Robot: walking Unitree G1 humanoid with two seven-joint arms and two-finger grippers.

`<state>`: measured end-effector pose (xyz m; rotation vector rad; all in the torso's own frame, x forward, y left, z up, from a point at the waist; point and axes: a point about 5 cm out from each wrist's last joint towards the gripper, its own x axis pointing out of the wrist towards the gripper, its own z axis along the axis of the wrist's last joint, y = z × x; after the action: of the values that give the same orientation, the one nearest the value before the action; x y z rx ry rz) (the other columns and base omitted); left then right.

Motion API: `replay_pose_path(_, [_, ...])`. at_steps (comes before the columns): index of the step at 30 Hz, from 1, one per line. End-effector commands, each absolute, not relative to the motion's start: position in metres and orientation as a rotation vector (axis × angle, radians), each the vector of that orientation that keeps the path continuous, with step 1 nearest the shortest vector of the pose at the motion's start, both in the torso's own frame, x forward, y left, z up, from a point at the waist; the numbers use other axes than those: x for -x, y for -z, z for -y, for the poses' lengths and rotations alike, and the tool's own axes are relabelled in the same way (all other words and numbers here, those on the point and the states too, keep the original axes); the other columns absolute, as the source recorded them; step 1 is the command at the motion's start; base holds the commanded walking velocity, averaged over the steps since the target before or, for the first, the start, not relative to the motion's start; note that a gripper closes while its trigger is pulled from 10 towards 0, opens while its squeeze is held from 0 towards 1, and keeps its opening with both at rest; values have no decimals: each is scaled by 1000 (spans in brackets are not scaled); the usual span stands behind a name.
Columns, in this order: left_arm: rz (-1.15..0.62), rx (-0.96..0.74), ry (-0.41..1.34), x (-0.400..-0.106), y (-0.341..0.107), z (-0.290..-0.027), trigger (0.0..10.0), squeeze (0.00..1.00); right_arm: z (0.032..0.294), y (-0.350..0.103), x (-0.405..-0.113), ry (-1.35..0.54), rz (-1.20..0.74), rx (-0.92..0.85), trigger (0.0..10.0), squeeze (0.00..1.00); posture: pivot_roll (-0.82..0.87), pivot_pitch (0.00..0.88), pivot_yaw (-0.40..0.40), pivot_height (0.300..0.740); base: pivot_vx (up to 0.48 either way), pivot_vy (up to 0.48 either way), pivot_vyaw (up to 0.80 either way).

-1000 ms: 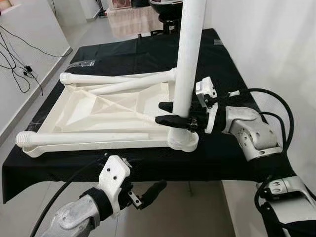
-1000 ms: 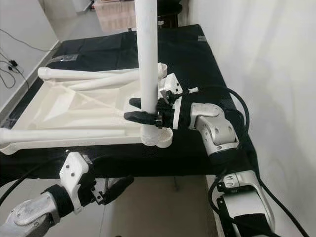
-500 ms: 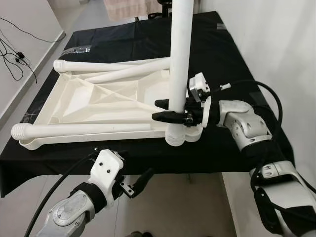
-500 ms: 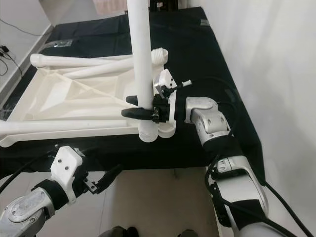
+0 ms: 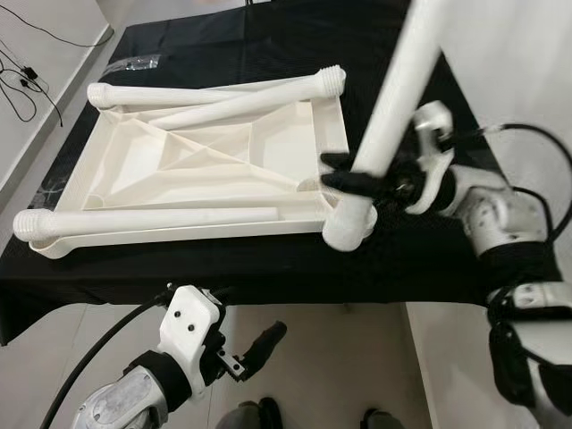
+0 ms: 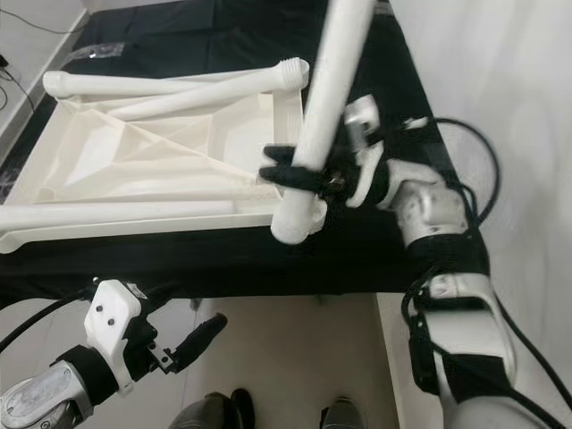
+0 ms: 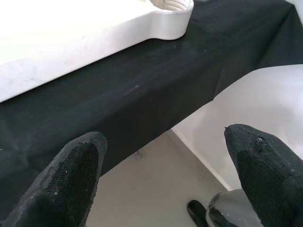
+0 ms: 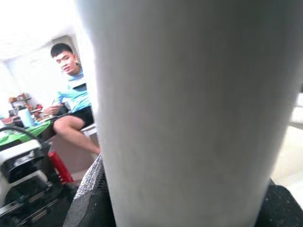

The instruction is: Building children table

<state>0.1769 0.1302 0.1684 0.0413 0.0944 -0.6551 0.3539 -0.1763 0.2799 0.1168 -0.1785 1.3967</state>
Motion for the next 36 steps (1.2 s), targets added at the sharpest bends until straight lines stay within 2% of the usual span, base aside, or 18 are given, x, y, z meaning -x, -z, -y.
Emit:
replay_pose_path(1, [-112, -28, 665, -171, -168, -131, 10000, 0, 174, -278, -357, -1381, 186, -106, 10000, 0, -12, 304, 129, 740, 0, 0, 0])
replay_pose_path(3, [-118, -24, 669, -168, -168, -131, 10000, 0, 175, -272, -363, -1300, 171, -52, 10000, 0, -10, 302, 129, 740, 0, 0, 0])
replay_pose_path(10, [-123, -17, 672, -166, -169, -131, 10000, 0, 176, -268, -362, -1313, 144, -33, 10000, 0, -9, 301, 128, 740, 0, 0, 0])
replay_pose_path(14, [-129, -12, 680, -164, -169, -131, 10000, 0, 167, -251, -359, -1348, 58, 111, 10000, 0, -13, 299, 127, 740, 0, 0, 0])
replay_pose_path(17, [-130, -12, 682, -164, -169, -131, 10000, 0, 165, -248, -361, -1331, 52, 143, 10000, 0, -12, 300, 127, 740, 0, 0, 0])
replay_pose_path(20, [-130, -11, 684, -164, -169, -131, 10000, 0, 158, -241, -364, -1294, 47, 247, 10000, 0, -12, 304, 124, 740, 0, 0, 0])
replay_pose_path(32, [-127, -8, 681, -165, -171, -129, 10000, 0, 156, -241, -366, -1305, 25, 258, 10000, 0, -11, 308, 118, 740, 0, 0, 0])
replay_pose_path(33, [-128, -6, 682, -165, -171, -129, 10000, 0, 158, -239, -360, -1380, -19, 296, 10000, 0, -11, 313, 116, 740, 0, 0, 0])
replay_pose_path(36, [-129, -5, 682, -165, -171, -129, 10000, 0, 160, -238, -355, -1435, -51, 324, 10000, 0, -12, 315, 115, 740, 0, 0, 0])
